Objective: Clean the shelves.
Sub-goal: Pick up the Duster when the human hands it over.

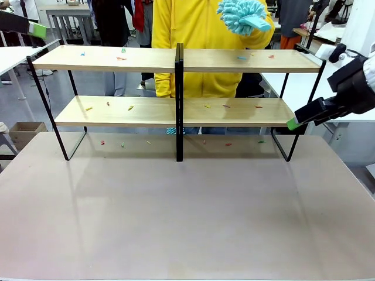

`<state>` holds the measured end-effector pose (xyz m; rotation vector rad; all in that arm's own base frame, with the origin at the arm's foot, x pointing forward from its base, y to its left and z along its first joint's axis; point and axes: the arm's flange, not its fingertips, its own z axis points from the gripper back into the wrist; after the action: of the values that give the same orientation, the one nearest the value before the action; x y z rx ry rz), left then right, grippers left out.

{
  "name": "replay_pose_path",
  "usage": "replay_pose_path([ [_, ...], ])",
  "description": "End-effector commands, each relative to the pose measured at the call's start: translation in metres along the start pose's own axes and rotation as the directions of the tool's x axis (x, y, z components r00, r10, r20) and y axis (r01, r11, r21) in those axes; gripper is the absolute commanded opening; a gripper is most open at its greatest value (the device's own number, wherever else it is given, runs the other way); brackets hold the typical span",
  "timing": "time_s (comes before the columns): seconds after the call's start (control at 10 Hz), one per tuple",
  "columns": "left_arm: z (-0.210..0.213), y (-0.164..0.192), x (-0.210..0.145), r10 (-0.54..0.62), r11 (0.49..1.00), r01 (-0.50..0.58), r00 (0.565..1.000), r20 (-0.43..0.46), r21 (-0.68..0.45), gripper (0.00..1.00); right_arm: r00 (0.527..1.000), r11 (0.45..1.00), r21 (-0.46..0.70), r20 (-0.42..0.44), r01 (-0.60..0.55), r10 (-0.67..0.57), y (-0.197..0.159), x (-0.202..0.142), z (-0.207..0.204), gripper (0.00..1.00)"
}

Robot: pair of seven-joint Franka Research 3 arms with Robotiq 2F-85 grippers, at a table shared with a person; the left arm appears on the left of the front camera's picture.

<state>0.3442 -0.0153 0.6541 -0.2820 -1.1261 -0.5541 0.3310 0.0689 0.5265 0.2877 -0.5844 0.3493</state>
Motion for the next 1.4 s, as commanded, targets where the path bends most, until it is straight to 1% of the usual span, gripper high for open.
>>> replay_pose_path([
  [0.0,0.002,-0.016,-0.005,-0.038,0.999,0.038,0.999,0.011,0.015,1.0,1.0,0.999,0.035,0.007,-0.014,0.013,-0.009,-0.003,-0.005,1.0],
  [0.4,-0.002,-0.022,-0.009,-0.035,0.999,0.035,0.999,-0.011,-0.005,1.0,1.0,0.999,0.028,0.019,-0.024,0.023,-0.005,-0.003,-0.001,1.0],
  [0.7,-0.002,-0.023,-0.008,0.01,1.0,-0.01,1.0,-0.01,0.014,1.0,0.998,0.998,0.024,0.046,-0.054,0.052,0.009,-0.006,0.01,1.0],
  [0.8,-0.003,-0.018,-0.008,-0.029,1.0,0.029,1.0,-0.011,-0.007,1.0,0.996,0.998,0.012,0.059,-0.062,0.062,0.014,-0.007,0.015,1.0],
  [1.0,-0.002,-0.018,-0.008,-0.015,1.0,0.015,1.0,-0.011,-0.005,1.0,0.996,0.998,0.009,0.059,-0.063,0.063,0.015,-0.007,0.017,1.0],
  [1.1,0.0,-0.022,-0.01,-0.023,0.999,0.023,1.0,-0.004,-0.026,1.0,0.997,0.998,0.009,0.057,-0.06,0.06,0.014,-0.007,0.017,1.0],
  [1.3,0.018,-0.034,-0.024,-0.045,0.999,0.046,0.999,0.027,-0.025,1.0,0.996,0.998,0.01,0.061,-0.062,0.062,0.013,-0.008,0.018,1.0],
])
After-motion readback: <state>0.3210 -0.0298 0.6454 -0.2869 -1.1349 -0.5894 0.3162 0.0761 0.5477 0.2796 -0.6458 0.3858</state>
